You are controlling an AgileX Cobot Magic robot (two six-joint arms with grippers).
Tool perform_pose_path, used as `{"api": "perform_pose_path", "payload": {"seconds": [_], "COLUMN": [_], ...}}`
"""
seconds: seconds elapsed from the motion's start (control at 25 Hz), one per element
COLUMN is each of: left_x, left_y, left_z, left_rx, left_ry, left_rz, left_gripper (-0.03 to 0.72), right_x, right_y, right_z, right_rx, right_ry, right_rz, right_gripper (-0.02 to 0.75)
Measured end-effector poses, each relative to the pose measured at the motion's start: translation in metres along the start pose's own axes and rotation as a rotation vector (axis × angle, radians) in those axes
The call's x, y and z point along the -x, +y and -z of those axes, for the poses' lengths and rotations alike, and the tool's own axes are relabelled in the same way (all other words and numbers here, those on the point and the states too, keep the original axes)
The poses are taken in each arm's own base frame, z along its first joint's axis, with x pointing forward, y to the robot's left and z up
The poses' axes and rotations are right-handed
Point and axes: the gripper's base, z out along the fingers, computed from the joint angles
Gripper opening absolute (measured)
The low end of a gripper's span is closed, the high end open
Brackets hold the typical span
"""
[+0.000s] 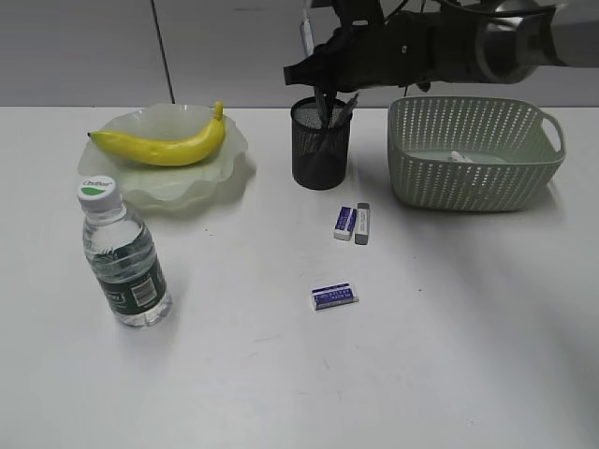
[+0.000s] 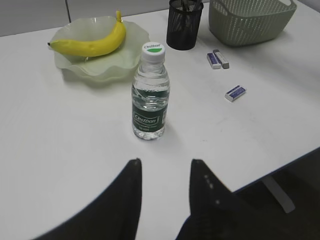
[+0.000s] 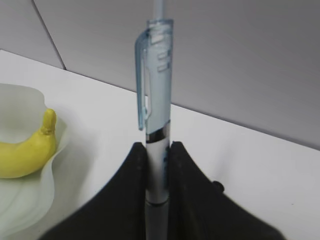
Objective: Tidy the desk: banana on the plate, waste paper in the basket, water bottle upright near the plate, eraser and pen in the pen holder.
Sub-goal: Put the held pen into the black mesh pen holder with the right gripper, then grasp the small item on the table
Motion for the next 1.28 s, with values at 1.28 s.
{"api": "perform_pose_path", "payload": {"seconds": [1.28], "left_x": [0.0], "left_y": [0.0], "left_z": [0.0], "left_rx": [0.0], "left_ry": [0.0], "left_rz": [0.0], "left_gripper": [0.242], "right_x": [0.054], "right_y": [0.009], "right_z": [0.174], "right_rx": [0.041], "right_ry": [0.719], "right_rz": [0.097], "right_gripper": [0.394]}}
